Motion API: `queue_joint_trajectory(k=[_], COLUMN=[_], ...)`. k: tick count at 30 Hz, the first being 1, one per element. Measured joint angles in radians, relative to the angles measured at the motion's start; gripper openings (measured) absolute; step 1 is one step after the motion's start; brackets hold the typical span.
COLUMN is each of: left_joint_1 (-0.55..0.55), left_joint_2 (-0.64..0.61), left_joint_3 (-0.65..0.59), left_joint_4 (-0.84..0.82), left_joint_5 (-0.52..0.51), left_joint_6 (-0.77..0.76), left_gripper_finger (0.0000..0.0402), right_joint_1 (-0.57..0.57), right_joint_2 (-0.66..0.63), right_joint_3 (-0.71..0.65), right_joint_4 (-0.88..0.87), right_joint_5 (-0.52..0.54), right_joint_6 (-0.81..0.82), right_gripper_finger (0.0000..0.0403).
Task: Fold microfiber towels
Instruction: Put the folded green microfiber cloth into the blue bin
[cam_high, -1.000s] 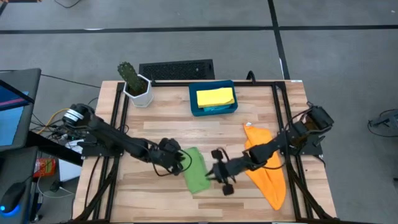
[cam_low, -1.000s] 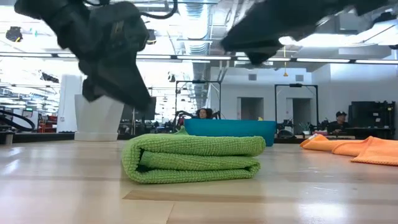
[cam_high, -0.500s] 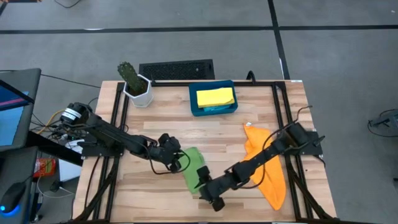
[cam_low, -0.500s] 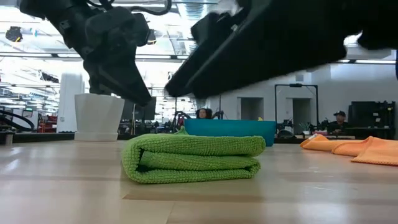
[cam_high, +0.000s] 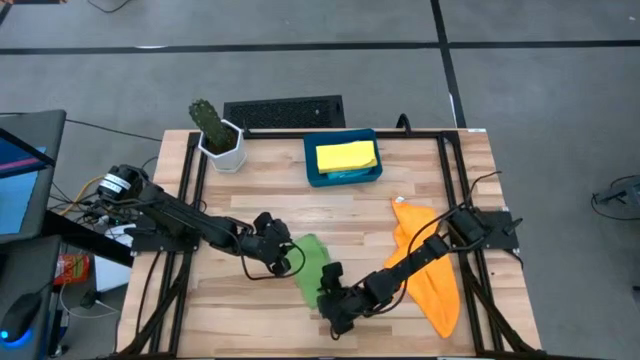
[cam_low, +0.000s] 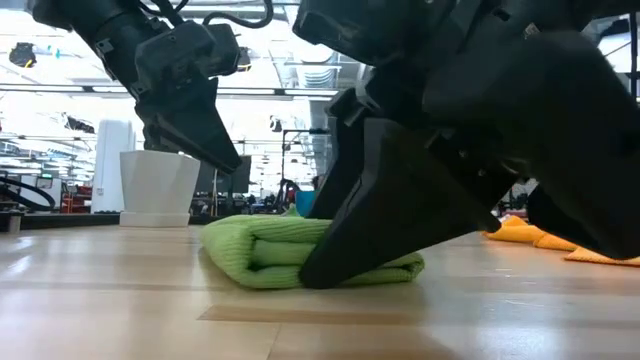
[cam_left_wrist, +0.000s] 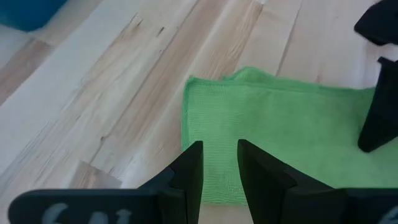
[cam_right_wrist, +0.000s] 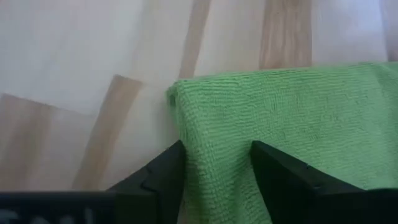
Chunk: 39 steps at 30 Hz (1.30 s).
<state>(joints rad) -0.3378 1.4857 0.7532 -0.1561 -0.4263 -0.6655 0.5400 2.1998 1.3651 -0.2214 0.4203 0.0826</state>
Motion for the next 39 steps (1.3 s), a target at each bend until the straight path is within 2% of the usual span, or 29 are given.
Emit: queue_joint_trajectory(k=[7, 10, 12, 15, 21, 29, 33, 39], left_joint_1=[0.000, 0.008, 0.017, 0.027, 0.035, 0.016, 0.012, 0.011], left_joint_2=[-0.001, -0.035, -0.087, -0.193, -0.442, -0.675, -0.713, -0.700], left_joint_3=[0.000, 0.000, 0.000, 0.001, 0.002, 0.002, 0.002, 0.002], left_joint_4=[-0.021, -0.022, -0.031, -0.064, -0.143, -0.195, -0.223, -0.270], left_joint_5=[0.028, 0.084, 0.112, 0.104, 0.029, -0.072, -0.121, -0.144], left_joint_6=[-0.022, -0.041, -0.054, -0.055, -0.074, -0.099, -0.095, -0.090], left_gripper_finger=[0.0090, 0.0090, 0.0090, 0.0090, 0.0090, 0.0090, 0.0090, 0.0090], right_joint_1=[0.000, -0.014, -0.040, -0.104, -0.284, -0.558, -0.690, -0.833], right_joint_2=[-0.002, 0.005, -0.002, -0.016, -0.155, -0.315, -0.320, -0.306], right_joint_3=[0.018, 0.080, 0.131, 0.195, 0.247, 0.249, 0.246, 0.247], right_joint_4=[-0.070, -0.171, -0.243, -0.329, -0.421, -0.386, -0.355, -0.249], right_joint_5=[-0.013, -0.071, -0.166, -0.350, -0.521, -0.571, -0.570, -0.660], right_joint_6=[-0.036, -0.050, -0.065, -0.071, -0.031, 0.044, 0.069, 0.108], right_gripper_finger=[0.0112, 0.0057, 0.0023, 0.0021, 0.0019, 0.0019, 0.0019, 0.0019])
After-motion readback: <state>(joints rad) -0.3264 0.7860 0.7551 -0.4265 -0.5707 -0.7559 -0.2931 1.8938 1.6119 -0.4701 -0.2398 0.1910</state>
